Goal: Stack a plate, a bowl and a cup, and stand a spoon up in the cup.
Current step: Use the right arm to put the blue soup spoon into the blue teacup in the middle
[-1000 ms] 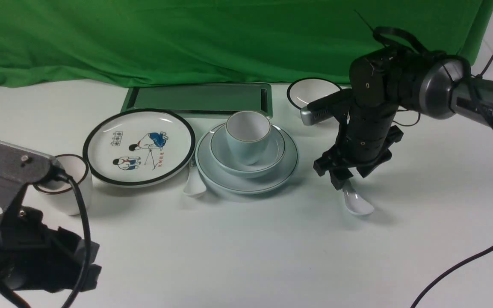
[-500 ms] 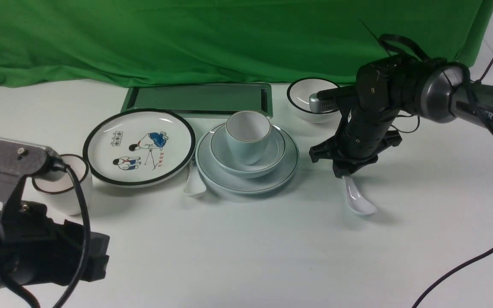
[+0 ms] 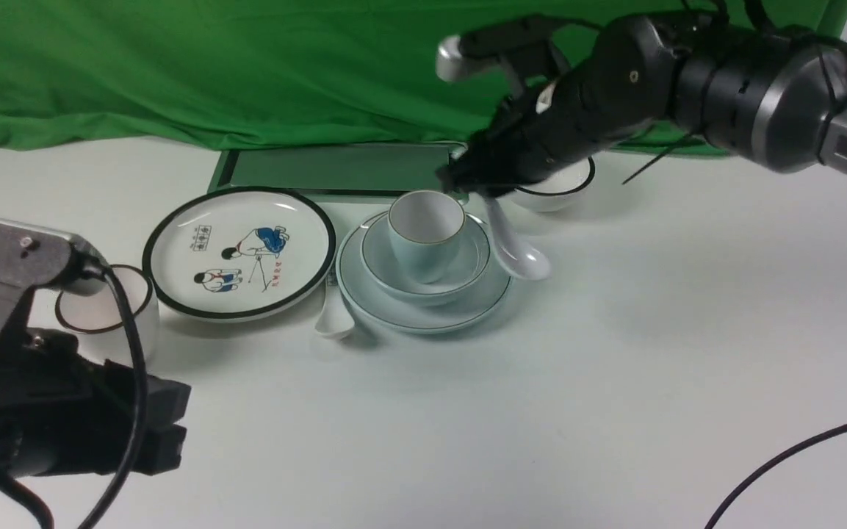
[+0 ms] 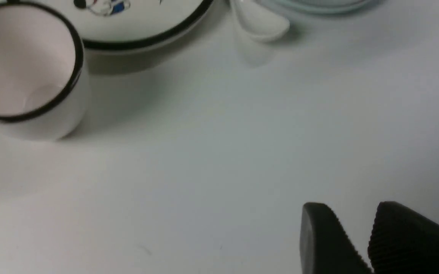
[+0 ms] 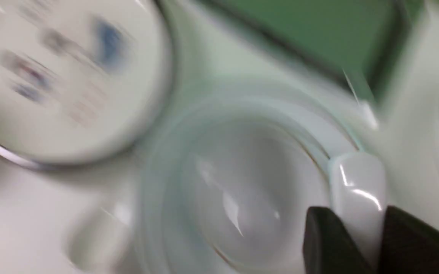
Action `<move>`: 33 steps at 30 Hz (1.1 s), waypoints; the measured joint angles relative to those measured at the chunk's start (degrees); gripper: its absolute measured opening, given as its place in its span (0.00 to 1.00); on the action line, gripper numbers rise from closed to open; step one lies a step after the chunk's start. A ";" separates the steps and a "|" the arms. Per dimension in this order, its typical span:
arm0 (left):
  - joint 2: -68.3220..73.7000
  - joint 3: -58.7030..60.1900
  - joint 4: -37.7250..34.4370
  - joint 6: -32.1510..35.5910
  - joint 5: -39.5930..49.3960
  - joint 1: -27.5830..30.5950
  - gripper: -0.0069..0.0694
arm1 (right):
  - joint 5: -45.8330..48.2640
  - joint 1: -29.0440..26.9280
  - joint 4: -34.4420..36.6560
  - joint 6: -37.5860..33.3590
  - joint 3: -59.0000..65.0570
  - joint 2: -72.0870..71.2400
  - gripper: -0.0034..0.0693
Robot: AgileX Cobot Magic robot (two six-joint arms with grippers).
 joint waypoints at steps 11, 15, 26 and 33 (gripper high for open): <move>-3.90 -0.12 -2.30 4.39 -0.82 0.00 0.04 | -30.54 6.58 2.08 -8.77 0.05 6.63 0.29; -3.90 -0.12 -2.47 4.41 -0.42 0.00 0.04 | -31.00 5.07 2.08 -9.50 0.11 9.25 0.29; -7.79 -0.09 -2.24 5.95 -0.42 0.00 0.04 | -19.62 4.39 0.48 -11.15 0.16 5.43 0.50; -18.06 -0.09 6.32 6.84 -6.11 0.00 0.04 | 5.93 4.36 -14.39 -7.71 0.22 -13.74 0.12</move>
